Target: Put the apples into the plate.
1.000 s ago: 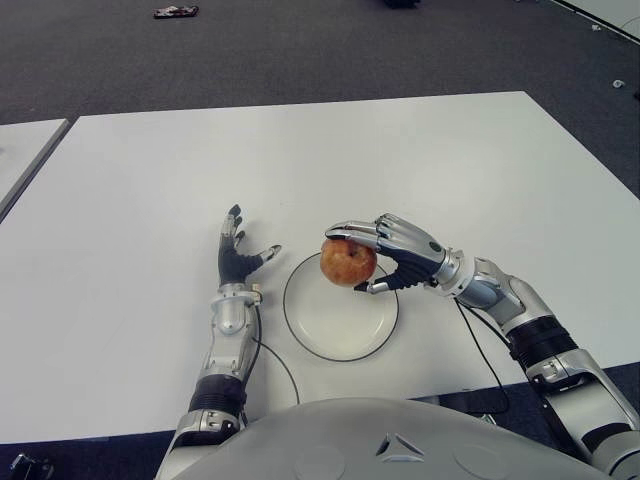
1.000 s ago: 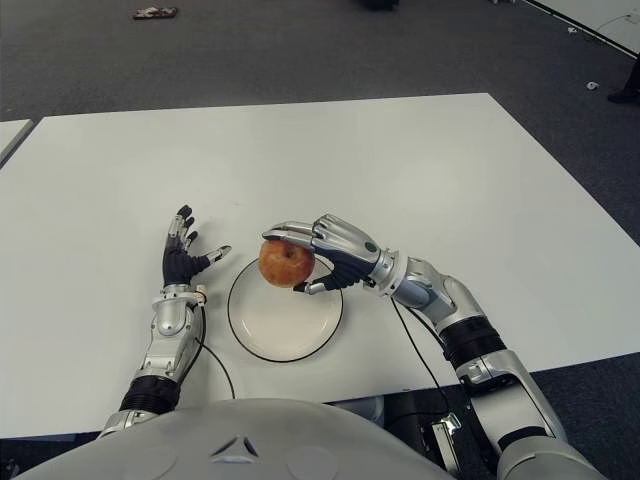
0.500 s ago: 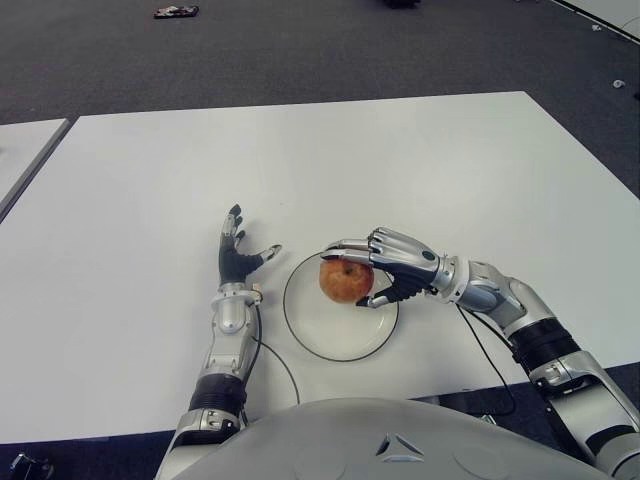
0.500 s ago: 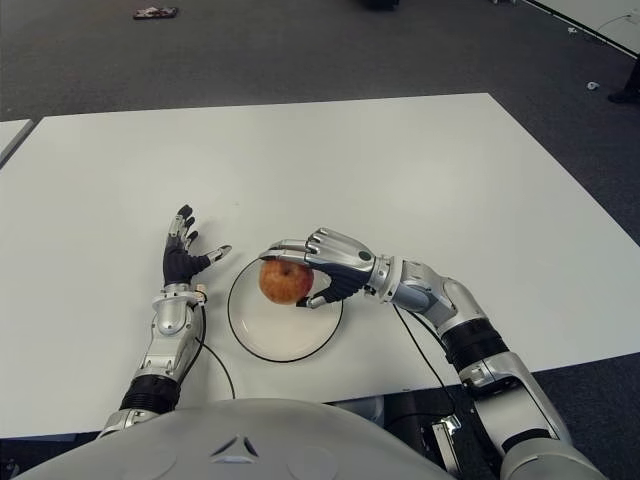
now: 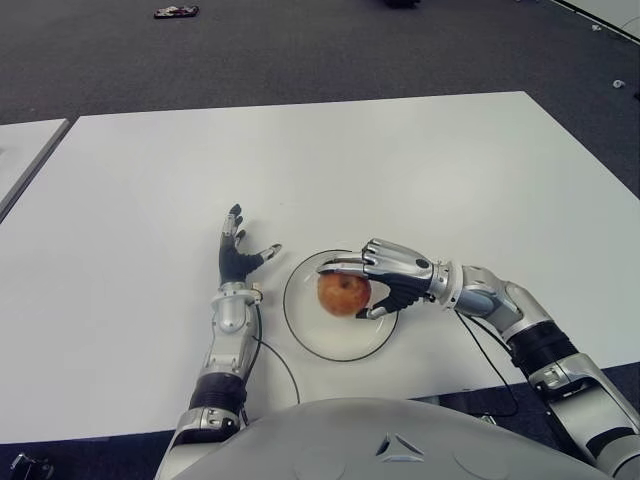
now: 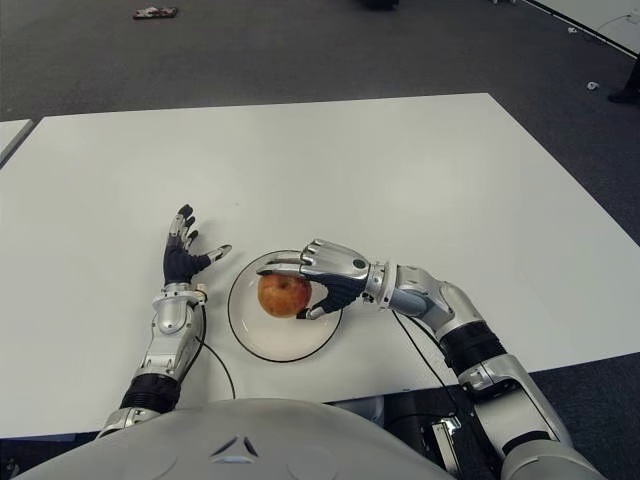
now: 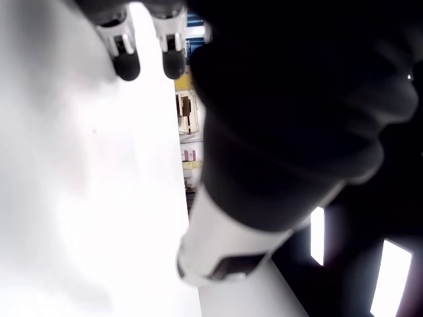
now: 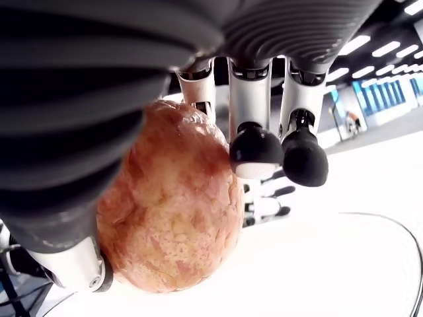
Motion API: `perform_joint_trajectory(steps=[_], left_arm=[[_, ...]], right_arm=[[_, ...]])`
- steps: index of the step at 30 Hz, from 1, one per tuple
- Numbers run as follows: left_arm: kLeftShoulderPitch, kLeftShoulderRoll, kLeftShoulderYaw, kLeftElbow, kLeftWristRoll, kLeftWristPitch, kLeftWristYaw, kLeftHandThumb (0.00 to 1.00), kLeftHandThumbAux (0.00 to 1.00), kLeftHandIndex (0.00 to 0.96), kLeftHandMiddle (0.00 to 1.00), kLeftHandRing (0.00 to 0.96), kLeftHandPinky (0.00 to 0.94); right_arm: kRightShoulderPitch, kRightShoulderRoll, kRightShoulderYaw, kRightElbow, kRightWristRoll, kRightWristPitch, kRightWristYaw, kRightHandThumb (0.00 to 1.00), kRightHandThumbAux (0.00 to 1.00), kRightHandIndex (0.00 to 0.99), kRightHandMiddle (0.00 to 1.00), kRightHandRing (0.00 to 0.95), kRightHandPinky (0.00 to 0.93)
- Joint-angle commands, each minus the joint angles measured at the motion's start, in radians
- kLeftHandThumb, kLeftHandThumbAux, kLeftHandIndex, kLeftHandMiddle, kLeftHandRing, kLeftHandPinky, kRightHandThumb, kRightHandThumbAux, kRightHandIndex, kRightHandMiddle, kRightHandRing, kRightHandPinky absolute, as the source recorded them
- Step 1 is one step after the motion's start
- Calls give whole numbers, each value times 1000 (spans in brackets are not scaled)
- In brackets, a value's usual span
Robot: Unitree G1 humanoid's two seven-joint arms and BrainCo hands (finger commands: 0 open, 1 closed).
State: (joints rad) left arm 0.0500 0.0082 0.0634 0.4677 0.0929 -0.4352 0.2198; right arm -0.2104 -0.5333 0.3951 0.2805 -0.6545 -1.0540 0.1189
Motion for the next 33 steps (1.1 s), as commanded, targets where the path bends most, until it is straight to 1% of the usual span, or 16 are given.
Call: perform_joint_trajectory(steps=[1, 7, 12, 15, 18, 22, 26, 29, 33], left_arm=[[-13, 2, 0, 12, -2, 16, -10, 0, 472, 0, 20, 14, 29], [-11, 3, -1, 9, -2, 16, -10, 0, 472, 0, 18, 14, 30], [-14, 5, 0, 10, -5, 17, -12, 0, 472, 0, 16, 12, 28], [-12, 5, -1, 7, -5, 18, -13, 0, 472, 0, 16, 12, 28], [-13, 5, 0, 7, -5, 18, -12, 0, 474, 0, 16, 12, 29], [-14, 3, 1, 9, -6, 16, -10, 0, 479, 0, 18, 14, 29], [-15, 3, 1, 10, -6, 18, -10, 0, 482, 0, 18, 14, 28], [-15, 5, 1, 10, -5, 25, -10, 0, 486, 0, 19, 15, 28], [-13, 6, 0, 3, -2, 27, -9, 0, 489, 0, 21, 16, 29]], right_arm=[[-4, -4, 1, -15, 3, 5, 9, 749, 708, 441, 870, 871, 874], [16, 3, -13, -37, -4, 21, -3, 743, 709, 441, 853, 858, 848], [19, 14, -26, -36, -43, 4, -50, 717, 712, 441, 818, 824, 784], [12, 20, -33, -26, -86, -24, -105, 702, 713, 439, 797, 799, 760], [6, 26, -38, -18, -123, -37, -158, 692, 715, 437, 772, 766, 708], [4, 32, -48, -21, -188, -33, -237, 685, 716, 433, 747, 730, 655], [3, 29, -50, -32, -251, -17, -308, 683, 717, 431, 730, 707, 635], [2, 23, -47, -38, -283, -4, -336, 682, 717, 430, 718, 692, 619], [0, 15, -40, -44, -300, 8, -349, 682, 718, 430, 707, 681, 617]])
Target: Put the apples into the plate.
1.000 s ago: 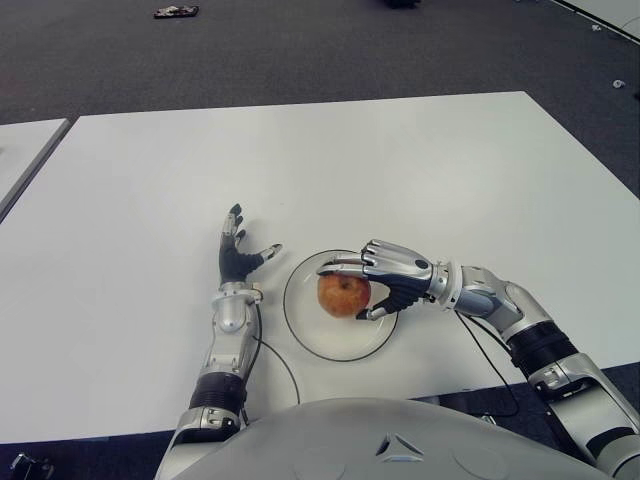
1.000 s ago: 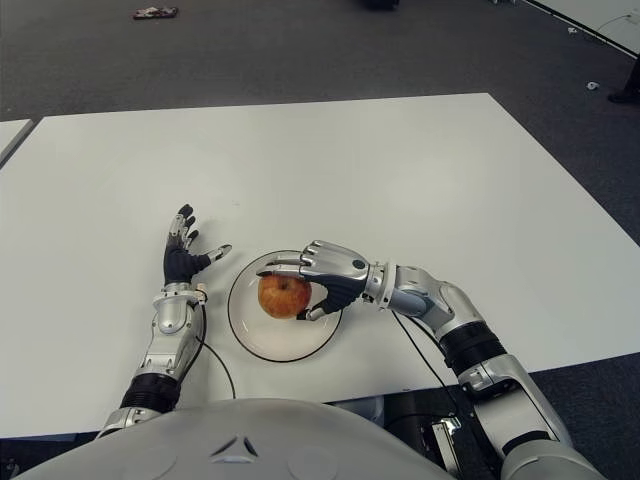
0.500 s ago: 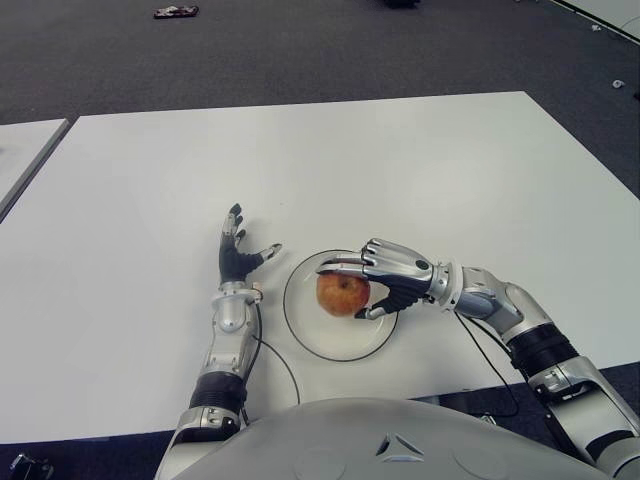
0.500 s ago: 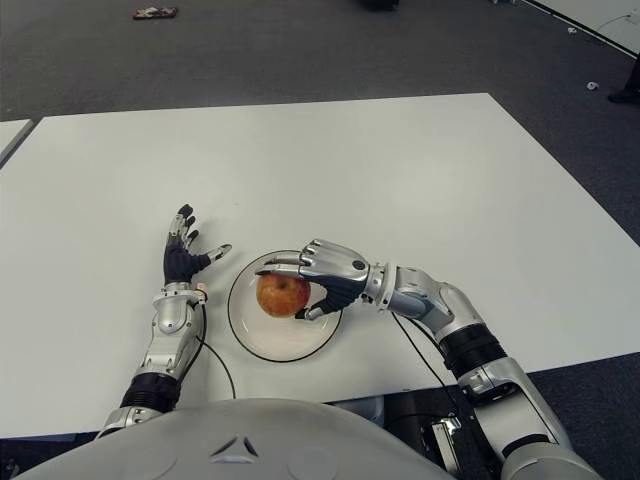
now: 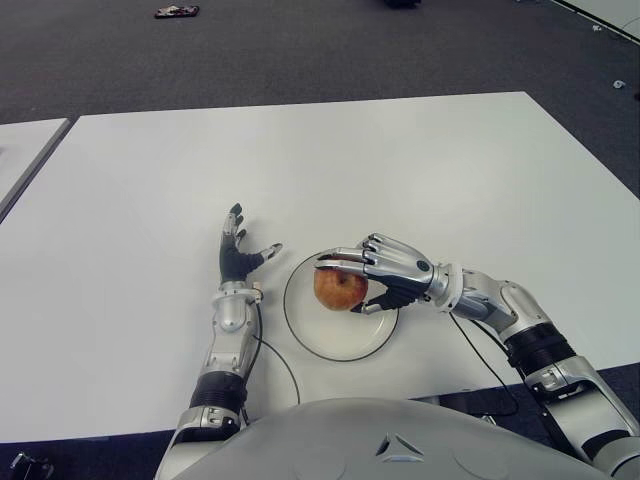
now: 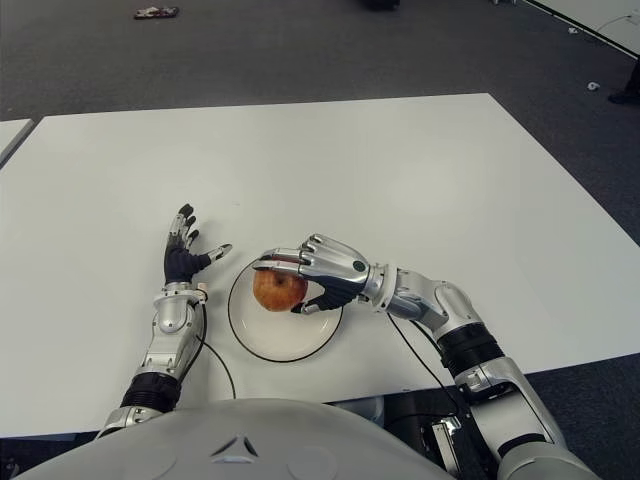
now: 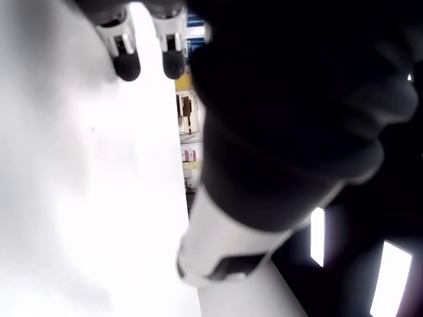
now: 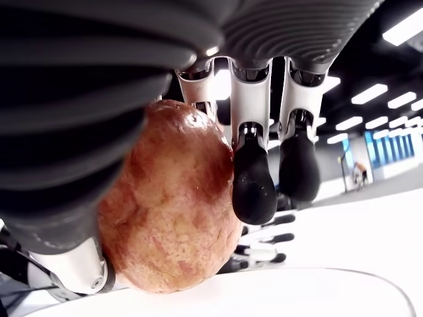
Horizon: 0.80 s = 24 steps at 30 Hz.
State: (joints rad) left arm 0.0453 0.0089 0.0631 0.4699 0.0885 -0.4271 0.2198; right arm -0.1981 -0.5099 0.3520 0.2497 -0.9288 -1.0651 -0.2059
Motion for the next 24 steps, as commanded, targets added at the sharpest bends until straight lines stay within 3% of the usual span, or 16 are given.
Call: perform_joint_trajectory(steps=[1, 5, 6, 7, 9, 12, 15, 24], left_arm=[[-7, 6, 0, 0, 3, 19, -8, 0, 489, 0, 21, 16, 29], [-7, 6, 0, 0, 1, 18, -9, 0, 491, 0, 22, 17, 33], [-7, 5, 1, 0, -1, 17, -10, 0, 493, 0, 21, 17, 31], [-6, 5, 1, 0, -2, 16, -10, 0, 493, 0, 20, 16, 31], [-6, 4, 1, 0, -3, 15, -11, 0, 495, 0, 19, 15, 28], [-6, 4, 1, -1, -3, 15, -10, 0, 495, 0, 17, 14, 28], [-6, 4, 2, -1, -4, 18, -11, 0, 490, 0, 18, 14, 32], [-7, 4, 2, -1, -4, 14, -10, 0, 490, 0, 17, 14, 30]], right_arm=[[-12, -10, 5, -14, -27, 22, -25, 682, 718, 429, 706, 681, 618], [-11, -26, 13, -31, -31, 47, 5, 681, 718, 429, 703, 680, 628], [-9, -34, 16, -42, -33, 61, 29, 491, 636, 425, 660, 629, 556], [-8, -45, 22, -58, -30, 79, 67, 421, 607, 423, 644, 611, 529], [-7, -64, 33, -87, -17, 104, 133, 235, 514, 339, 472, 439, 364], [-4, -87, 47, -130, 7, 141, 229, 120, 456, 160, 203, 160, 124], [-5, -108, 58, -160, 21, 166, 302, 93, 379, 59, 66, 52, 40], [-24, -122, 65, -158, 24, 147, 304, 96, 236, 1, 2, 1, 1]])
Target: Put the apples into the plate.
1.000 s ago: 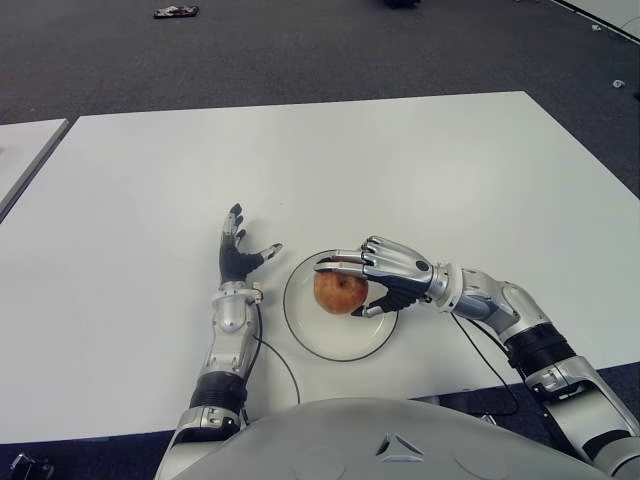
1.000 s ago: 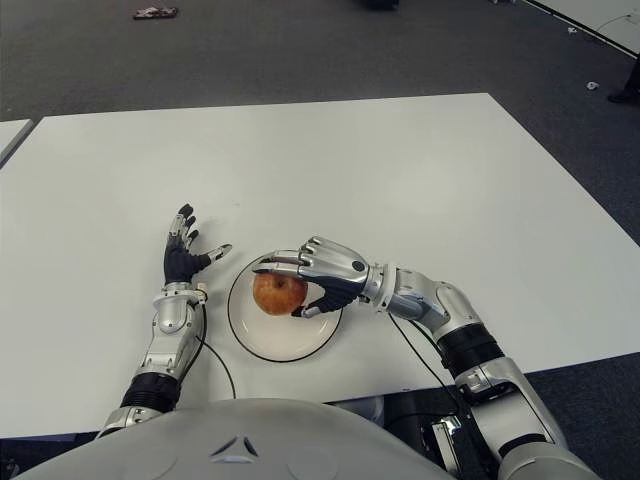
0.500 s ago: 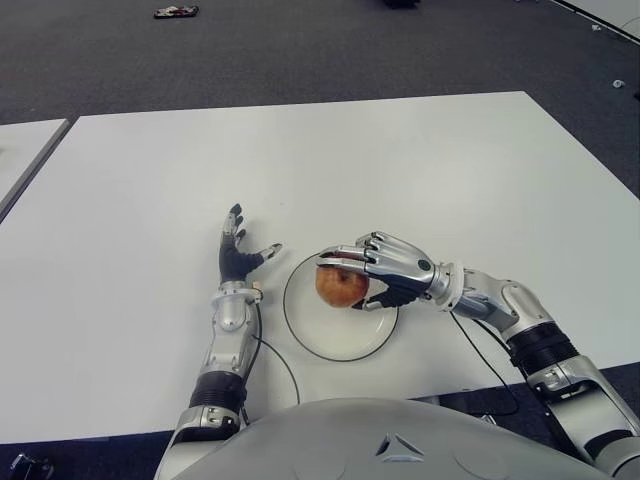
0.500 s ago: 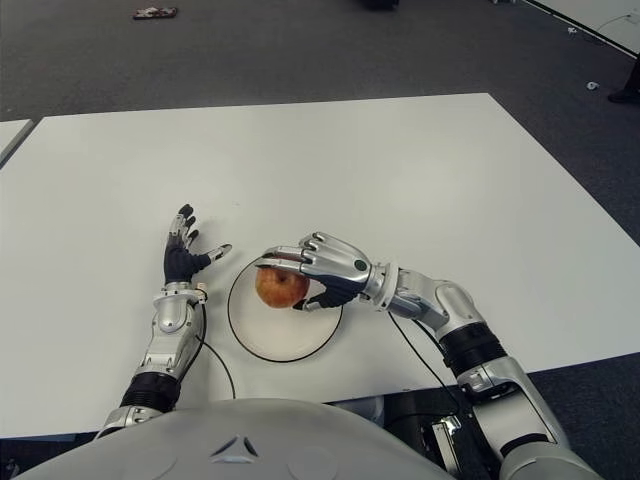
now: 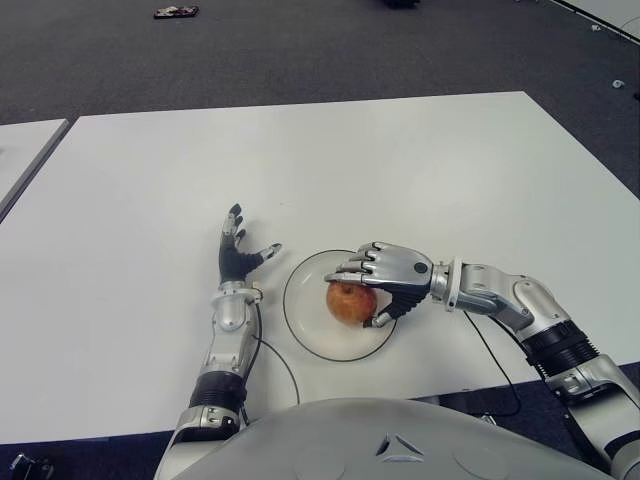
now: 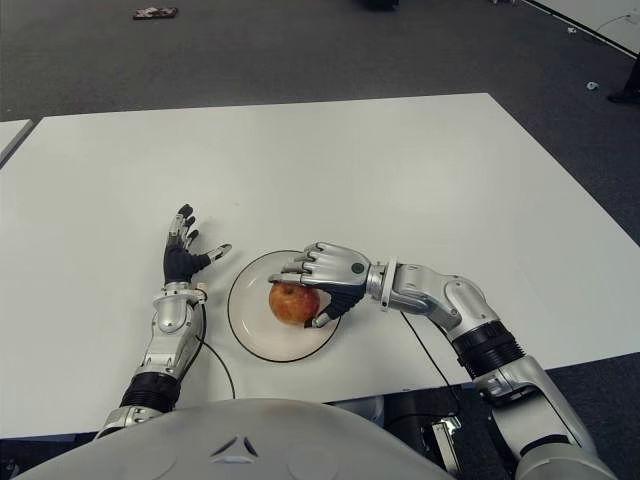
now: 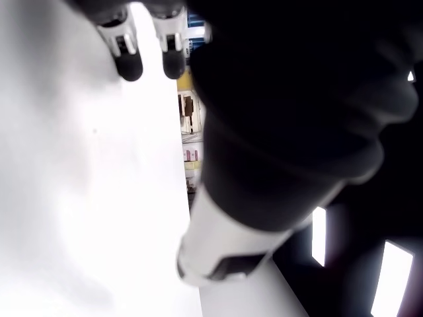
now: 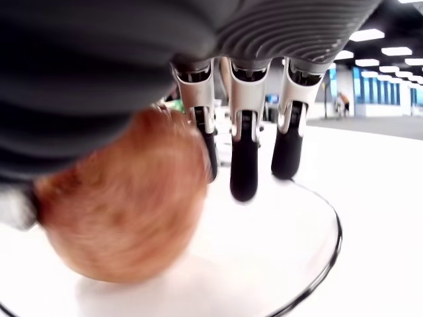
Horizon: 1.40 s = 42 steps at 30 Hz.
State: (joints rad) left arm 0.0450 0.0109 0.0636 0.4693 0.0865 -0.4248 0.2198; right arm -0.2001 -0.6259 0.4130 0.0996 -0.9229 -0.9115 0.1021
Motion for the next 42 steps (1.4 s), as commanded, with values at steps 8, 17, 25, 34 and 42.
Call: perform_joint_trajectory(steps=[8, 17, 25, 34, 42], left_arm=[[-6, -1, 3, 4, 0, 3, -3, 0, 491, 0, 21, 16, 28], [-8, 2, 2, 8, 3, 7, -4, 0, 491, 0, 20, 15, 23], [-7, 3, 2, 11, -1, 0, -10, 0, 500, 0, 19, 13, 21], [-10, 1, 4, 15, -6, -1, -11, 0, 503, 0, 19, 13, 21], [-16, 4, 5, 19, -11, 5, -12, 0, 497, 0, 18, 12, 15]], right_arm=[[-30, -11, 9, 8, 19, -32, -25, 115, 204, 0, 0, 0, 0], [-42, -24, 15, 9, -18, -49, -48, 168, 206, 0, 0, 0, 0], [-51, -31, 23, 14, -21, -52, -54, 172, 210, 0, 0, 0, 0], [-52, -36, 21, 3, 30, -33, -5, 134, 225, 0, 0, 0, 0], [-69, -25, -4, 1, 76, -19, 5, 94, 236, 0, 0, 0, 0]])
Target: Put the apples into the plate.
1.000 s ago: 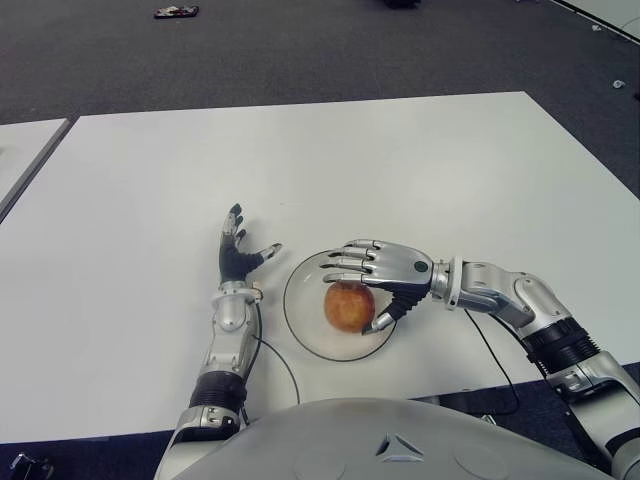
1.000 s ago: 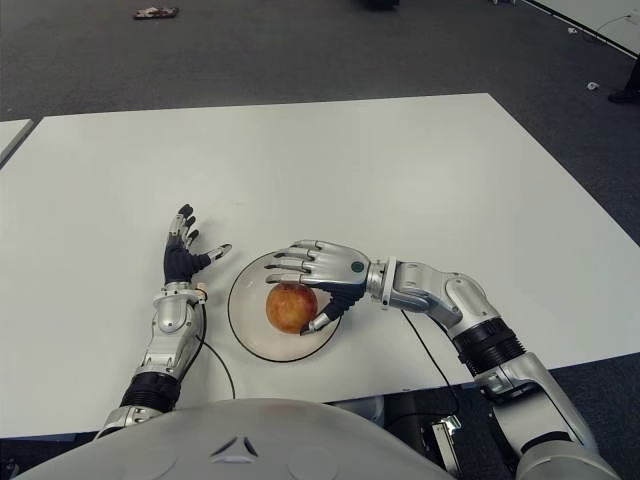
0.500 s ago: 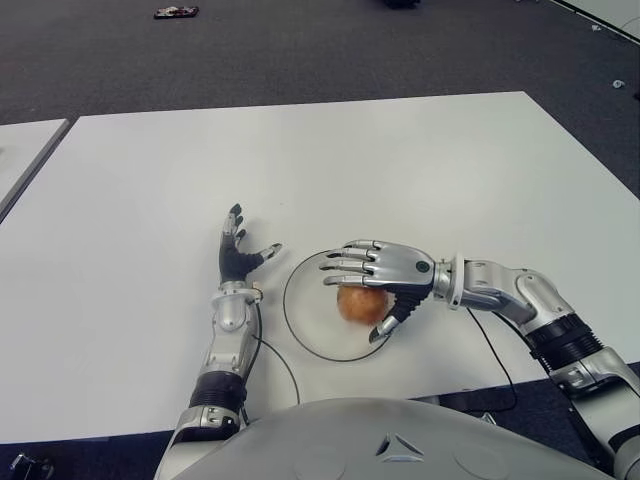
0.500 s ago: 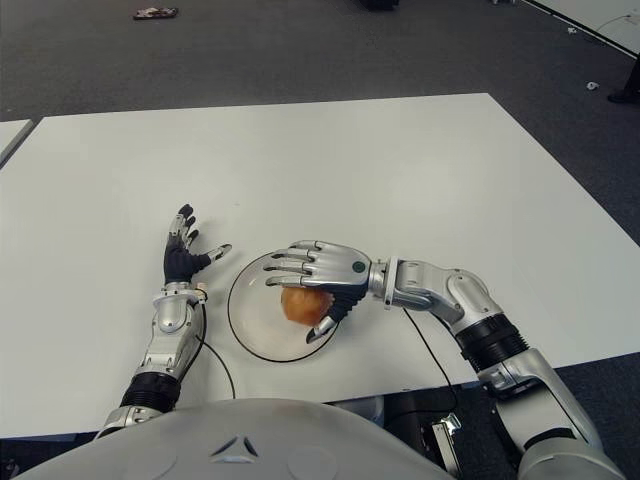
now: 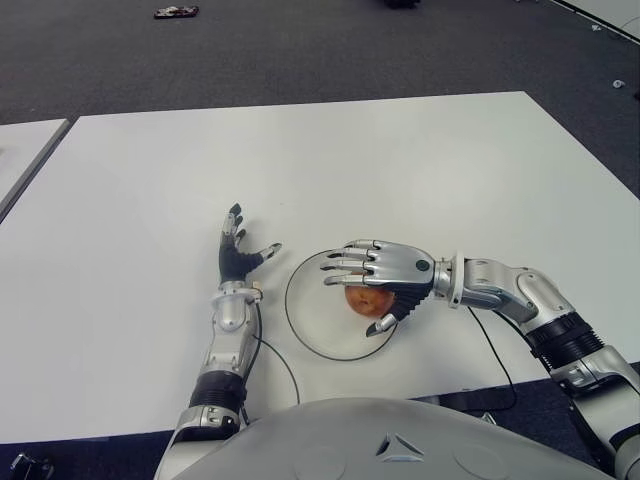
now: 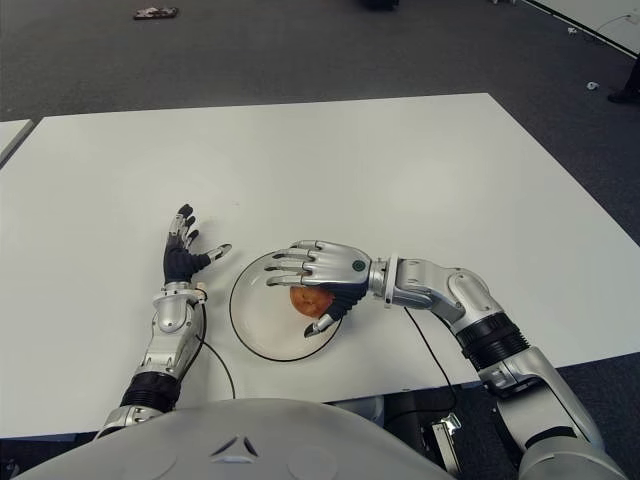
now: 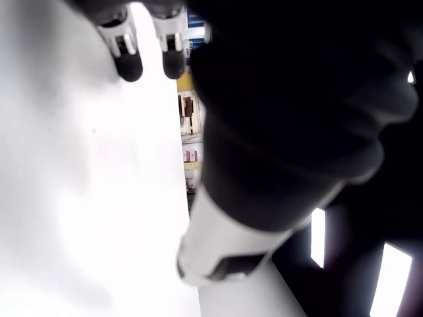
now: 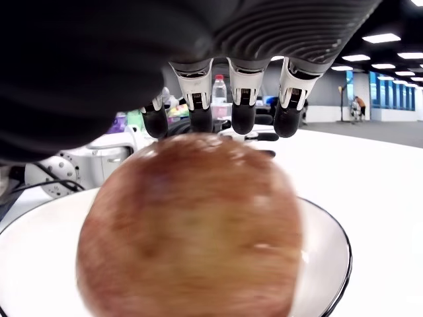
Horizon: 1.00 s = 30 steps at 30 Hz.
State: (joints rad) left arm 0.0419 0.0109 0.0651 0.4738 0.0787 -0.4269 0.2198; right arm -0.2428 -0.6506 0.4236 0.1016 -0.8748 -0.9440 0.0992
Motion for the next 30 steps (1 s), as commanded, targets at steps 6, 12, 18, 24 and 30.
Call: perform_joint_trajectory(steps=[6, 12, 18, 24, 30], left_arm=[[-22, 9, 5, 22, -4, 11, -15, 0, 495, 0, 16, 10, 16], [-28, 14, 7, 32, -2, -1, -14, 0, 498, 0, 19, 12, 23], [-34, 22, 10, 37, -7, -2, -17, 0, 484, 0, 22, 15, 25], [-39, 28, 12, 38, -10, -3, -21, 0, 480, 0, 25, 18, 38], [-34, 32, 9, 33, -10, -8, -25, 0, 487, 0, 23, 18, 40]], right_arm=[[-135, 37, -72, 92, 129, 33, -21, 104, 234, 0, 0, 0, 0], [-208, 96, -121, 159, 230, 99, -27, 129, 223, 0, 0, 0, 0], [-291, 153, -172, 252, 290, 176, -70, 147, 221, 0, 0, 0, 0], [-351, 197, -224, 330, 382, 215, -93, 118, 237, 0, 0, 0, 0], [-407, 288, -264, 465, 521, 269, -75, 99, 241, 0, 0, 0, 0]])
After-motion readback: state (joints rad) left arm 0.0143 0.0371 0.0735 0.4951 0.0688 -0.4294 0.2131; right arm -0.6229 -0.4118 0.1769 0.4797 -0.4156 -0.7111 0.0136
